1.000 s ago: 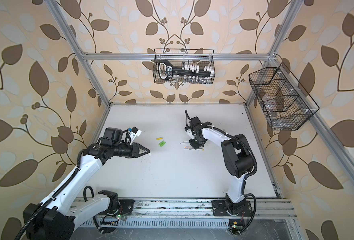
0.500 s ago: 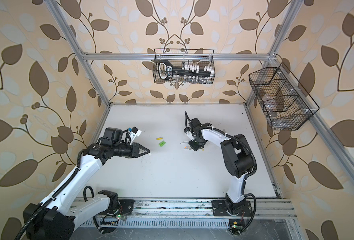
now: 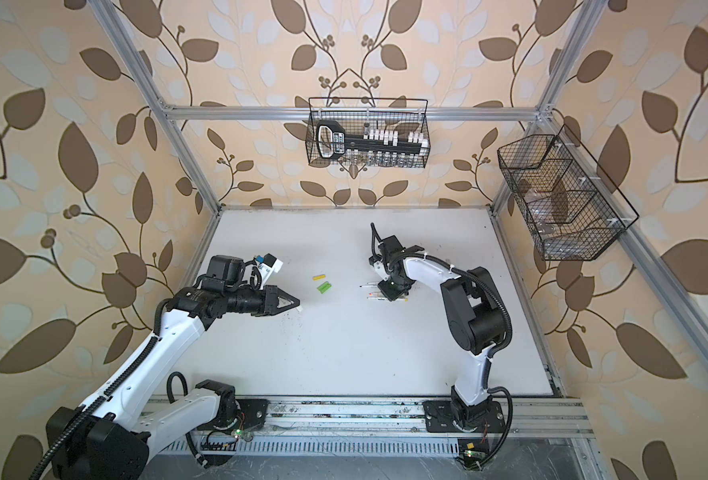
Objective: Insert the pens into the pen caps
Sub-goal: 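Lower the right gripper onto the orange-tipped highlighter and grasp it, then lift the orange highlighter and carry it toward the cap in the left gripper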
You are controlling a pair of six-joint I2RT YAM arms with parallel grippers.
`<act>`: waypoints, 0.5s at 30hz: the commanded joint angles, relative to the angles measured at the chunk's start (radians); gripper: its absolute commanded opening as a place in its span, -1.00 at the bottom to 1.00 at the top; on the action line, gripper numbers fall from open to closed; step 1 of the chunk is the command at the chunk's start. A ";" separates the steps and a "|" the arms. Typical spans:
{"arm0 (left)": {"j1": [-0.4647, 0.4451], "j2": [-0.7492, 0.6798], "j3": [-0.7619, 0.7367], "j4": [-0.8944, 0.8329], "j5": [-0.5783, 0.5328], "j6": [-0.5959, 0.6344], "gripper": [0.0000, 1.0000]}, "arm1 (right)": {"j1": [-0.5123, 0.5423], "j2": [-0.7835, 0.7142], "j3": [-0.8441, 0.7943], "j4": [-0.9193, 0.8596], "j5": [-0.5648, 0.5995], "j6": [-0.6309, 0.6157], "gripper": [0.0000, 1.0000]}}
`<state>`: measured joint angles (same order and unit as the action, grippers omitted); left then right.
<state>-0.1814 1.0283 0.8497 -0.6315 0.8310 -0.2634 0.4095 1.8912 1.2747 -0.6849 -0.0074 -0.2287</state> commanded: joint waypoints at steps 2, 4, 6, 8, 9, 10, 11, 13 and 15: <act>0.012 -0.013 0.031 0.010 0.025 0.004 -1.00 | -0.003 0.046 0.017 -0.019 -0.010 -0.024 -0.49; 0.013 -0.014 0.031 0.009 0.023 0.004 -1.00 | -0.004 0.054 0.022 -0.019 -0.004 -0.026 -0.48; 0.014 -0.017 0.031 0.010 0.023 0.004 -1.00 | -0.006 0.060 0.025 -0.018 0.006 -0.023 -0.46; 0.014 -0.019 0.029 0.009 0.023 0.004 -1.00 | -0.007 0.063 0.027 -0.015 0.007 -0.023 -0.45; 0.014 -0.019 0.029 0.010 0.023 0.003 -1.00 | -0.008 0.063 0.030 -0.016 0.005 -0.023 -0.45; 0.014 -0.018 0.030 0.009 0.023 0.004 -1.00 | -0.009 0.065 0.033 -0.018 0.002 -0.024 -0.45; 0.014 -0.017 0.030 0.009 0.023 0.004 -1.00 | -0.009 0.065 0.034 -0.019 0.000 -0.026 -0.45; 0.014 -0.016 0.031 0.009 0.023 0.004 -1.00 | -0.006 0.066 0.035 -0.022 -0.002 -0.027 -0.44; 0.014 -0.016 0.031 0.010 0.023 0.003 -1.00 | -0.002 0.069 0.034 -0.025 0.005 -0.028 -0.43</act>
<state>-0.1814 1.0279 0.8497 -0.6315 0.8310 -0.2634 0.4038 1.9327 1.2816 -0.6849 -0.0067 -0.2298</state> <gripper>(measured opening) 0.106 0.281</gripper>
